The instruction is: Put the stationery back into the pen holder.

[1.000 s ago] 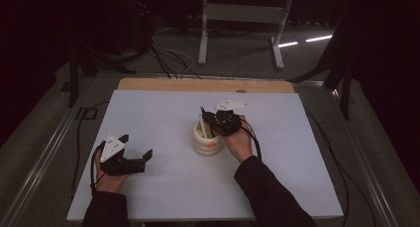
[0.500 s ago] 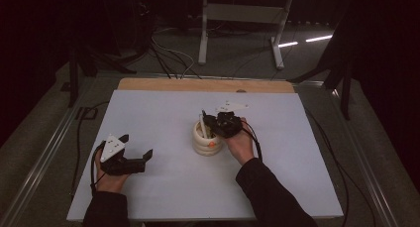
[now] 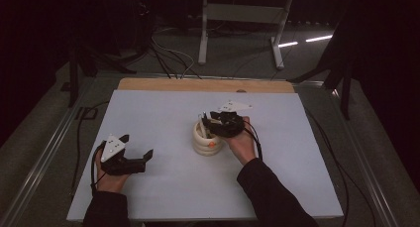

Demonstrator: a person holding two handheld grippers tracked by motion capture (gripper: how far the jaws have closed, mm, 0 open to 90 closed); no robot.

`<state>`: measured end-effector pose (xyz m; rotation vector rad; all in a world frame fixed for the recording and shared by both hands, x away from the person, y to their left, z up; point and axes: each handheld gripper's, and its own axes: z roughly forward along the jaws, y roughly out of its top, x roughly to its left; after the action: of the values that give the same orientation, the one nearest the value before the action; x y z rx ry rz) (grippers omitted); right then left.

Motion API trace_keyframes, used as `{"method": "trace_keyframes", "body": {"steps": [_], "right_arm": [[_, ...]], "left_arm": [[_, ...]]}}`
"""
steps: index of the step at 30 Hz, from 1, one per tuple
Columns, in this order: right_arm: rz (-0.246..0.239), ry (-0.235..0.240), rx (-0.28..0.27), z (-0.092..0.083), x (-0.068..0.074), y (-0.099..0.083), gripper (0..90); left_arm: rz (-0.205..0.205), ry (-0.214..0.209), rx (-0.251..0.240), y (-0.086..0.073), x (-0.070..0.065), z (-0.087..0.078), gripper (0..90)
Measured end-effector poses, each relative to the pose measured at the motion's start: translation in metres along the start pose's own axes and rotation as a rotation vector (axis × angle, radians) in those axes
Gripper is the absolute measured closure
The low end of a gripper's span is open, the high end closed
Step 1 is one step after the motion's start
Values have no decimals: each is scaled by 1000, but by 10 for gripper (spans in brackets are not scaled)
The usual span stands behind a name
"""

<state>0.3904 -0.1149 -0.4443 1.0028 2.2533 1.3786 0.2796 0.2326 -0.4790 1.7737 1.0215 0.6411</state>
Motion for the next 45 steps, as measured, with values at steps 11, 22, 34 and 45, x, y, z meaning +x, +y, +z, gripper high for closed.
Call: {"method": "trace_keyframes", "body": {"steps": [11,22,34,45], "right_arm": [[40,-28,56,-2,-10,2,149],[31,-43,109,-13,-22,1,1],[-13,-106,116,-32,-29,-4,0],[25,-146,103,-52,-44,-15,0]], "left_arm": [[-1,-1,2,0,0,0,2],[-2,-1,0,0,0,0,2],[-5,2,-2,1,0,0,2],[-11,18,-11,1,2,-2,2]]}}
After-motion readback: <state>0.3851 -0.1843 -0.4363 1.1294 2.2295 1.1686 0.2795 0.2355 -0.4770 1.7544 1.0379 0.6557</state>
